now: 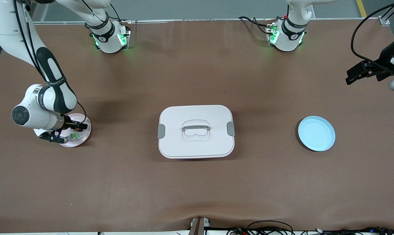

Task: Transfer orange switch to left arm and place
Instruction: 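Close the right gripper on the orange switch and lift it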

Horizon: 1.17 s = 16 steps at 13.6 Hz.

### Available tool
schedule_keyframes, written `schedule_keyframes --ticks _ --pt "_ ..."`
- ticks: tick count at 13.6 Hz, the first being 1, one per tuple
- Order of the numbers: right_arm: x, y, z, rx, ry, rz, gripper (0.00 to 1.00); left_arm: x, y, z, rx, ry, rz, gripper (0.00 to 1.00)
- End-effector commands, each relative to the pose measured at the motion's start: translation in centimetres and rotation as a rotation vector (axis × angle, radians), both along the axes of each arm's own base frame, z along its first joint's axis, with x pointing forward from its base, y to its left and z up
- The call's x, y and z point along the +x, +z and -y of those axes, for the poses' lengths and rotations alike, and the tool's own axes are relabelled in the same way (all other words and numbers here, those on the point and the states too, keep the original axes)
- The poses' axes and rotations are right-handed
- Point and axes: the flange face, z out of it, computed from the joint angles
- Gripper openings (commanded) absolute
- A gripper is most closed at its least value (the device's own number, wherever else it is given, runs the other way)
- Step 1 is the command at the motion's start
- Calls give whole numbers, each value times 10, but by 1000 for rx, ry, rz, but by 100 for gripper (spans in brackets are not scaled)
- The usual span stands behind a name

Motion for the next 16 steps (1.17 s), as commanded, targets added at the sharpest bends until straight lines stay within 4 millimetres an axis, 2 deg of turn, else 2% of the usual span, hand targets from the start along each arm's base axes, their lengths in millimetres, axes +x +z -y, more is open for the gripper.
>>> schedule_keyframes --ticks 1,3,4,5,8,10,12,16 --pt "0 1 -3 6 -15 2 64 -1 5 0 11 8 -3 100" --pt "0 1 -3 7 -6 -2 36 -1 5 0 13 6 -1 100" --pt "-1 0 -3 9 -6 -8 27 -1 5 0 14 6 -1 100" --pt "-1 1 -3 9 -3 -8 22 -2 6 0 14 3 0 100" --pt "-1 2 -4 11 -3 -14 23 -3 10 0 10 -3 7 100" --pt "-2 11 -5 22 0 -52 23 -3 10 0 9 -2 7 100" --pt "-1 35 -8 35 2 -77 23 -3 10 0 6 -1 9 100" --pt "13 98 -14 49 11 -86 22 -3 10 1 6 1 9 100"
